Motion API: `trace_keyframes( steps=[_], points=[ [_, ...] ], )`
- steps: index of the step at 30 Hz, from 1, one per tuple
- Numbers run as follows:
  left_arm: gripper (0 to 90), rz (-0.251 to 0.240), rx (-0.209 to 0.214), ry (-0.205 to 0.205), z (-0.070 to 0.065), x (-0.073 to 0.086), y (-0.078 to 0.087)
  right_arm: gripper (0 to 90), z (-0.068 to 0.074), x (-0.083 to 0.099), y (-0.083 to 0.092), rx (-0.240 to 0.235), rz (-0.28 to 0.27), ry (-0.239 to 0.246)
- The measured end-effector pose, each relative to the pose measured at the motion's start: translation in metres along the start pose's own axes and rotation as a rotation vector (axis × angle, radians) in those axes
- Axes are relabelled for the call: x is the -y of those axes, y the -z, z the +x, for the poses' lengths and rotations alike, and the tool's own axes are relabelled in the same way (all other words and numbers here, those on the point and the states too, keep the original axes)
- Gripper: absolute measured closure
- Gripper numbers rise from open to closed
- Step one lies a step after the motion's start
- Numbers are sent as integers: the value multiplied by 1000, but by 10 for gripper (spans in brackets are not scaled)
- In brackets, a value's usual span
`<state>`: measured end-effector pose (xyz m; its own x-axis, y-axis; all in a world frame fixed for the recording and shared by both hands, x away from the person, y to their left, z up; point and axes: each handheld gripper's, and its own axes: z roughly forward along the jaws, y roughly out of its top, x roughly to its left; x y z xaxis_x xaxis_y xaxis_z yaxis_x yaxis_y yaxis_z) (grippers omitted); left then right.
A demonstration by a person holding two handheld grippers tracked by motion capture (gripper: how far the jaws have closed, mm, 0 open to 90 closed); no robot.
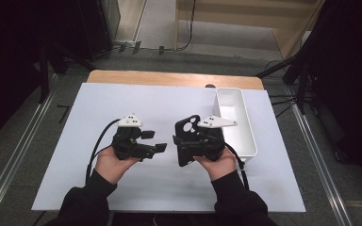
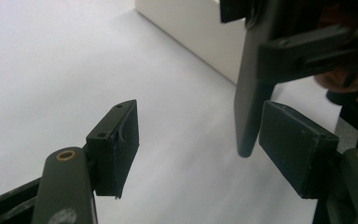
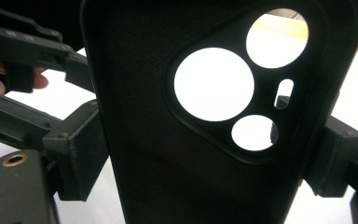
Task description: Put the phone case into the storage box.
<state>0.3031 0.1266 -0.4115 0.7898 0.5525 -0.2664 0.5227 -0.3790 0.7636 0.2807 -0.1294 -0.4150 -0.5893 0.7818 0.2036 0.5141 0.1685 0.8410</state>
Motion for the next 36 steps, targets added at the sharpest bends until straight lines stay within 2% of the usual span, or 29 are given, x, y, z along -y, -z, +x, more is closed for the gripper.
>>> trace_keyframes(
  steps=[7,10,12,17,22,29,36],
  points=[
    [286,-3,-32,-48,5,15,-2,128,-1,-1,2,-10,-2,-1],
    [286,-5,-3,-18,10,25,-1,128,-2,-2,4,-21,-5,-8],
    [286,5,2,-11,12,31,-1,128,-3,-3,5,-19,-8,-1],
    [286,37,-12,-12,14,44,0,128,-5,-4,6,-29,-5,2],
    [286,58,-1,-10,14,54,2,128,-5,-5,5,-52,0,9],
    [286,55,-10,-4,17,60,9,128,-6,-8,5,-71,23,25],
    [287,44,-33,29,21,67,21,128,-10,-13,7,-87,29,33]
  ],
)
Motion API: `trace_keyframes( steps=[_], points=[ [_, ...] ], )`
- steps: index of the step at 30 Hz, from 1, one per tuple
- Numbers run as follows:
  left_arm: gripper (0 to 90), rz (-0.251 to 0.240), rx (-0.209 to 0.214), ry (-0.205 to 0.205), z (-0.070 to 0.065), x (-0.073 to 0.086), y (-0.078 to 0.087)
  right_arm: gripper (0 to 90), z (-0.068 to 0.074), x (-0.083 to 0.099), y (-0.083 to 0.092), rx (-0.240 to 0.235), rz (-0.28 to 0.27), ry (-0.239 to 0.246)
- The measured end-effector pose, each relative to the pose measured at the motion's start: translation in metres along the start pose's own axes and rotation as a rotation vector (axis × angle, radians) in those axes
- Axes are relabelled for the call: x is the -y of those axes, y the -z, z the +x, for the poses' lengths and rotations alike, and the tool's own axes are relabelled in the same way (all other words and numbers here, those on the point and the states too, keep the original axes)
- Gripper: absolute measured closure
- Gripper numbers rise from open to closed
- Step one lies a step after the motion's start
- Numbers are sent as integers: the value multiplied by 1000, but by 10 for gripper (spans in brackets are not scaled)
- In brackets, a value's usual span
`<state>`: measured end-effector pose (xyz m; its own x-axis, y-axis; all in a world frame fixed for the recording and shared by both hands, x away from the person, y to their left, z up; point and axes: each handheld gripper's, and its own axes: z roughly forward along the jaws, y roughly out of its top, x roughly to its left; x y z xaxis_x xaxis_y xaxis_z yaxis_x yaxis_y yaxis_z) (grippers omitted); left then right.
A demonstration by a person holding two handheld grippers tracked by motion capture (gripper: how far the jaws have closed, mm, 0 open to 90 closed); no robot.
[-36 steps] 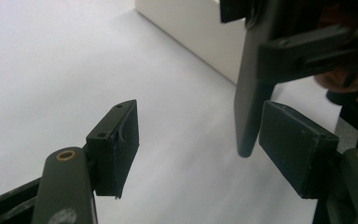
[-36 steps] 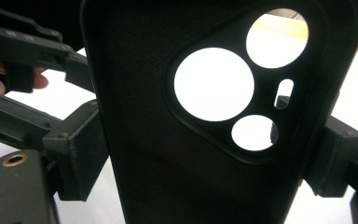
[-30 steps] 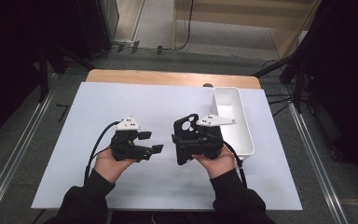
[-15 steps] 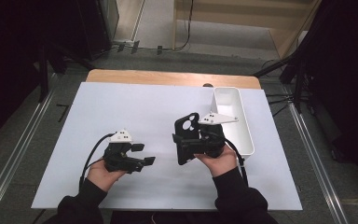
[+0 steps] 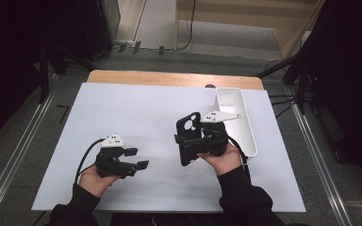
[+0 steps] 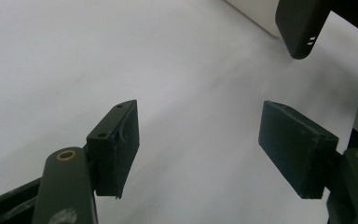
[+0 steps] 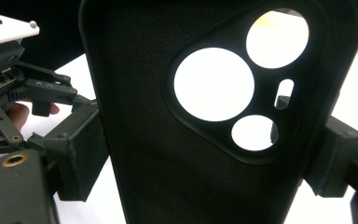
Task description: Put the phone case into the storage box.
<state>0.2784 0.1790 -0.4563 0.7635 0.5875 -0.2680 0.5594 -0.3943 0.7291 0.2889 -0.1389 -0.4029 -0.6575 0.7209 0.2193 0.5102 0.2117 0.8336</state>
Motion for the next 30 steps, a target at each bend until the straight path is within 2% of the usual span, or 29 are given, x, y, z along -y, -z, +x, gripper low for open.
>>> trace_keyframes(
  steps=[2,9,11,16,19,27,30],
  points=[
    [287,1,-5,2,1,2,3,128,-2,-3,1,-15,0,-13],
    [287,6,-39,14,3,10,10,128,-7,-14,8,-36,-11,9],
    [287,8,-45,16,4,12,11,128,-8,-17,10,-52,-6,9],
    [287,2,-60,30,5,16,17,128,-10,-25,14,-56,4,45],
    [287,-2,-62,37,6,17,19,128,-13,-29,18,-64,2,46],
    [287,-4,-58,50,7,18,19,128,-22,-38,35,-48,-17,23],
    [286,4,-54,38,8,17,18,128,-27,-39,42,-32,-26,22]
  ],
)
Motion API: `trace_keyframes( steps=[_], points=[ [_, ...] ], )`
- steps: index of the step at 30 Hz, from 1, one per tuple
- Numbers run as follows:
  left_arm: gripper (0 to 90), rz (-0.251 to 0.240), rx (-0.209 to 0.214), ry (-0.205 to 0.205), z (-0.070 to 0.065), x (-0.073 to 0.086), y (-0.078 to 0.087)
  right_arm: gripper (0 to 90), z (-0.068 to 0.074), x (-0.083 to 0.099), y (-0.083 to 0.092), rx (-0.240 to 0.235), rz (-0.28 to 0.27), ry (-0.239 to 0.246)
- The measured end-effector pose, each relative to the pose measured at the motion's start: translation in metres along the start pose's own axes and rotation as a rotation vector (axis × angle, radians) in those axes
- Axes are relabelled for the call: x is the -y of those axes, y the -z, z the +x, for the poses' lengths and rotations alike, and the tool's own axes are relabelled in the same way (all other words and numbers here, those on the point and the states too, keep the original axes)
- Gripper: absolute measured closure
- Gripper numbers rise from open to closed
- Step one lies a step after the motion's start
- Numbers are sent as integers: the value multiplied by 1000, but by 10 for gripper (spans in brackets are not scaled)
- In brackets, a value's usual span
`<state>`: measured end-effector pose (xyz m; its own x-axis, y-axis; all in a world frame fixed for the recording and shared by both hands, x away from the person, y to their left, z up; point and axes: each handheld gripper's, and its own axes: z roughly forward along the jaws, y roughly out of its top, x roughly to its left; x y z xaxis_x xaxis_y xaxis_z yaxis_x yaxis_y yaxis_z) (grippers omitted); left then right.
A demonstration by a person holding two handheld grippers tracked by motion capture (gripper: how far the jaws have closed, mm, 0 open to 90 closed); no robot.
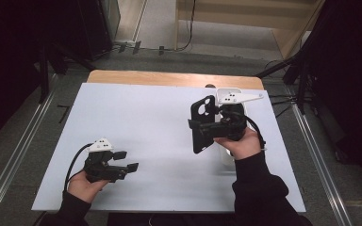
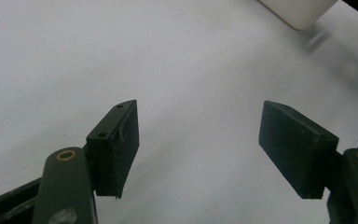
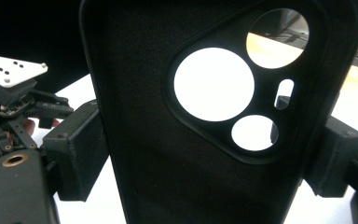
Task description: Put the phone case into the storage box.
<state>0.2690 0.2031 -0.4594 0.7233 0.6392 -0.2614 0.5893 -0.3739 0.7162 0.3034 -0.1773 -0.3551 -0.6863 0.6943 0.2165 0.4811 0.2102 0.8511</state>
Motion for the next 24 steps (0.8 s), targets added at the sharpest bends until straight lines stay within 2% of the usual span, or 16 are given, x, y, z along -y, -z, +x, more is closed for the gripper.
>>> trace_keyframes(
  steps=[12,17,24],
  points=[
    [286,3,7,-5,-2,-1,-3,128,-15,-2,21,58,-30,-37],
    [286,4,11,-6,-2,-1,-3,128,-21,0,24,103,-38,-37],
    [285,10,12,-8,-3,-1,-3,128,-30,0,34,145,-68,-73]
  ],
)
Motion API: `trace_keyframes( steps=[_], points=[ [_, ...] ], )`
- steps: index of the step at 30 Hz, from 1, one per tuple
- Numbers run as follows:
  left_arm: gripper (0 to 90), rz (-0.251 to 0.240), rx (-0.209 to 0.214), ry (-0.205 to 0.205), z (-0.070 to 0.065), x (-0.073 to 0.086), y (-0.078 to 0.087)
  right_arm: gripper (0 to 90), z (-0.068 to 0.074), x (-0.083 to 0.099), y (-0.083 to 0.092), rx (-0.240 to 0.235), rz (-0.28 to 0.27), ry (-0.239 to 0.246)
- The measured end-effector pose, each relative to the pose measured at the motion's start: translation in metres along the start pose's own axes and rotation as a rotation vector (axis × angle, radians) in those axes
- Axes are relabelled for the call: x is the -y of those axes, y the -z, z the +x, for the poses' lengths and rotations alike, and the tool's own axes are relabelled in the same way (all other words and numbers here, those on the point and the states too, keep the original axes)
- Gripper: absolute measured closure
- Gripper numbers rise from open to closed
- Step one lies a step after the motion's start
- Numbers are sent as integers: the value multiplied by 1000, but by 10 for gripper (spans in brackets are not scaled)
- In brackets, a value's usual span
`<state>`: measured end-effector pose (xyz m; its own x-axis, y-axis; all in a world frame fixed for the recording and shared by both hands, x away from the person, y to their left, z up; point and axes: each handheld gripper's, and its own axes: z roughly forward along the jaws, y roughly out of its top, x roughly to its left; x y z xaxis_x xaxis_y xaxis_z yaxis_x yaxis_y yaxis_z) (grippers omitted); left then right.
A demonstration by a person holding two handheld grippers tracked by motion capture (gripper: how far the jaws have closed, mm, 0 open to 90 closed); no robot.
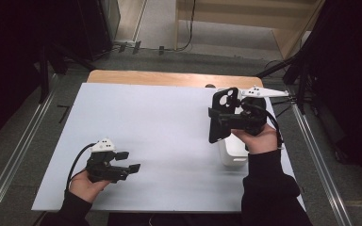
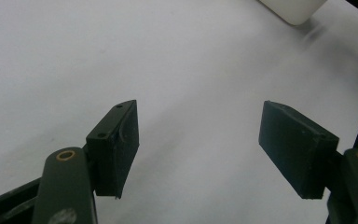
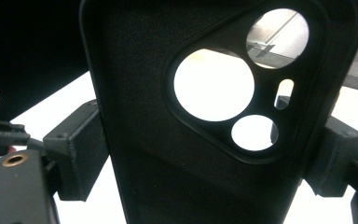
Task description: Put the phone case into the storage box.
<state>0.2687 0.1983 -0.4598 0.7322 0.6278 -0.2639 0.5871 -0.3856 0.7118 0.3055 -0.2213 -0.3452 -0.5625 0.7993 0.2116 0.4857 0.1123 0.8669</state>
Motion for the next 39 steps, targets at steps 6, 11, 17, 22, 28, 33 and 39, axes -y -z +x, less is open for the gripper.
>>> trace_keyframes(
  steps=[6,11,17,22,28,33,39],
  points=[
    [285,-4,0,-3,1,0,1,128,-8,-1,9,32,-16,-19],
    [285,-7,-1,-3,1,0,1,128,-15,0,14,76,-21,-25],
    [285,-4,1,-6,1,0,1,128,-23,1,18,108,-28,-36],
    [285,-7,-1,-3,1,0,1,128,-30,2,20,128,-35,-63],
    [285,-4,-3,1,1,0,0,128,-36,5,21,153,-41,-79],
    [286,1,-1,-2,3,0,1,128,-37,3,16,165,-54,-86],
    [285,-4,3,0,2,-1,0,128,-45,-1,10,175,-49,-95]
  ],
)
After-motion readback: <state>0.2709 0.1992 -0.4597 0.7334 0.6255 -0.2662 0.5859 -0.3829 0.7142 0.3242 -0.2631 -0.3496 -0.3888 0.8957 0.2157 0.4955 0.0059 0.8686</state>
